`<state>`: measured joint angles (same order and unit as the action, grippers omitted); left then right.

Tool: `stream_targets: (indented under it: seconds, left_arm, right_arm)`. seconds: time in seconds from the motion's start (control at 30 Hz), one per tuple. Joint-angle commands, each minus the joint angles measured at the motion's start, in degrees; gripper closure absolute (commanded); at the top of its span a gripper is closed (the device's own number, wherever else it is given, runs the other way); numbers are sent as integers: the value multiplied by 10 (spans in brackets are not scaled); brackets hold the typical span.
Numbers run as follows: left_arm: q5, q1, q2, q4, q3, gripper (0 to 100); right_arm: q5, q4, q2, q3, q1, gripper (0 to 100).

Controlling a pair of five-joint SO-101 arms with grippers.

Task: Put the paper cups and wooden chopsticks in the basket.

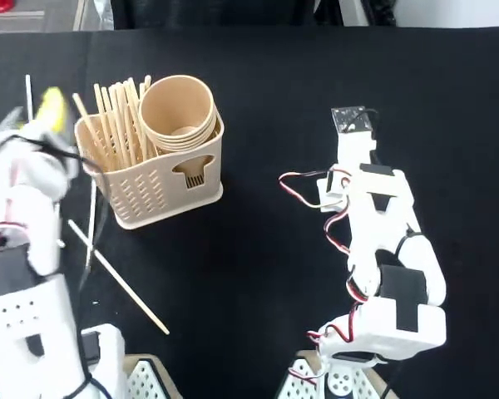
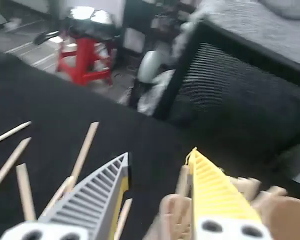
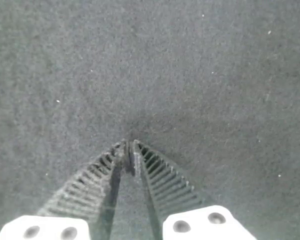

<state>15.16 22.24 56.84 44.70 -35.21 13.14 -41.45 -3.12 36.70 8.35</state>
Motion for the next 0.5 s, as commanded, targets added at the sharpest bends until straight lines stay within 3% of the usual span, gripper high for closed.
stream_targets:
  seconds: [0.0, 0.2, 0.47]
  left_arm:
    - [2, 108, -75, 65, 73, 802]
    - [-26, 190, -317, 123, 159, 802]
    - [-26, 225, -638, 184, 383, 802]
  right_arm:
    - [5, 4, 8, -3, 4, 985]
    - [5, 4, 8, -3, 4, 985]
    - [5, 4, 7, -3, 4, 985]
